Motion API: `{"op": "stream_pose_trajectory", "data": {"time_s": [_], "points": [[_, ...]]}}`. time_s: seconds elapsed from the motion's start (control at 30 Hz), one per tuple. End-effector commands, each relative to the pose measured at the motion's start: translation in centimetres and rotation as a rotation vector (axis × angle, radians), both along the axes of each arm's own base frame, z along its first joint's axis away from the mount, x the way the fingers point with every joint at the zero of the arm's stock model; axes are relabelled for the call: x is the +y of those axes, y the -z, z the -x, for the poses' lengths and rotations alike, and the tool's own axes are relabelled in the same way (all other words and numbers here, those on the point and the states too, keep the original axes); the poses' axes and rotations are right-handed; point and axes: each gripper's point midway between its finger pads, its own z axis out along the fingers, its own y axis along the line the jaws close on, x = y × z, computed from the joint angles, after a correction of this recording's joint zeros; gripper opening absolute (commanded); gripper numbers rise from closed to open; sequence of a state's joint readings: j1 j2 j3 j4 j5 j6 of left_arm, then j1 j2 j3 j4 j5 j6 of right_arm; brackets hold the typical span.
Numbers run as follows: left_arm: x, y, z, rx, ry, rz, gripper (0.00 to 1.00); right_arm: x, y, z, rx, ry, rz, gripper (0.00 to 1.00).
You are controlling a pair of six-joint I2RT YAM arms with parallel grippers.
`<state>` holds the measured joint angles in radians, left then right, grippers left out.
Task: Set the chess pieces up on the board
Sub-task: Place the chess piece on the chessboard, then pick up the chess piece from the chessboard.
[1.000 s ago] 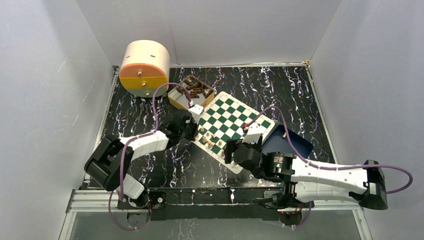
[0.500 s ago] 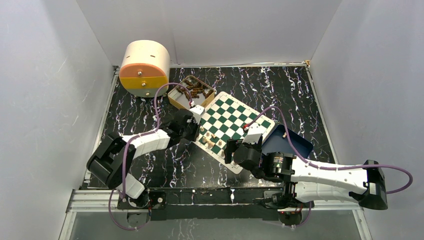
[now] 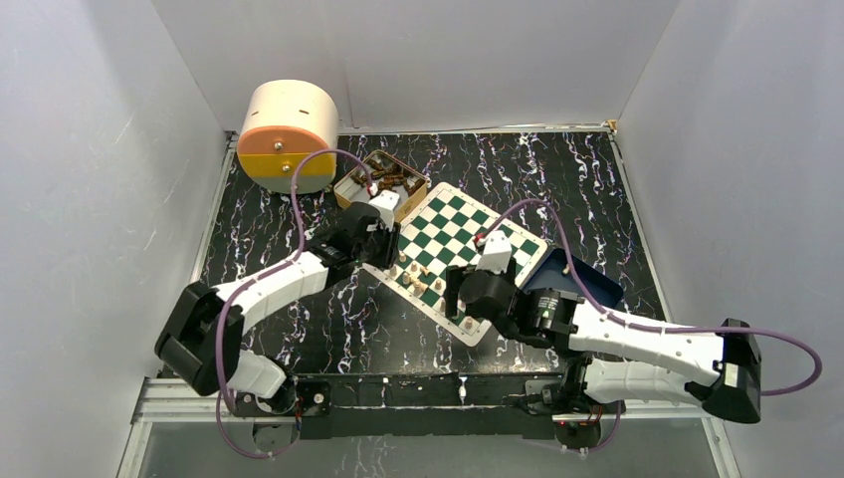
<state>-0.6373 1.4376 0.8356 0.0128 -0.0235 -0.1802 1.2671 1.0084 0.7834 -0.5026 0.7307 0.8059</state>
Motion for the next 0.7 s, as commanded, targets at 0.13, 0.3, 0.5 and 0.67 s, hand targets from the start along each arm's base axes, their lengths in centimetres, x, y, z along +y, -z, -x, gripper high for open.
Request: {"op": "stream_pose_trajectory", "data": {"time_s": [0.13, 0.3, 0.5, 0.67], "points": [[2.0, -6.8, 1.0, -0.137, -0.057, 0.065, 0.43, 1.9, -1.2, -3.3, 0.046, -0.122, -0.039, 0.69], [4.0, -7.7, 2.3, -0.155, -0.087, 0.040, 0.54, 3.2, -0.5, -5.0, 0.077, -0.196, 0.025, 0.45], [5.5, -7.7, 4.3, -0.188, -0.054, 0.024, 0.60, 5.3, 0.6, -8.1, 0.108, -0.238, 0.063, 0.42], [6.6, -7.5, 5.2, -0.219, -0.038, -0.001, 0.60, 7.1, 2.8, -10.6, 0.145, -0.301, 0.115, 0.41]]}}
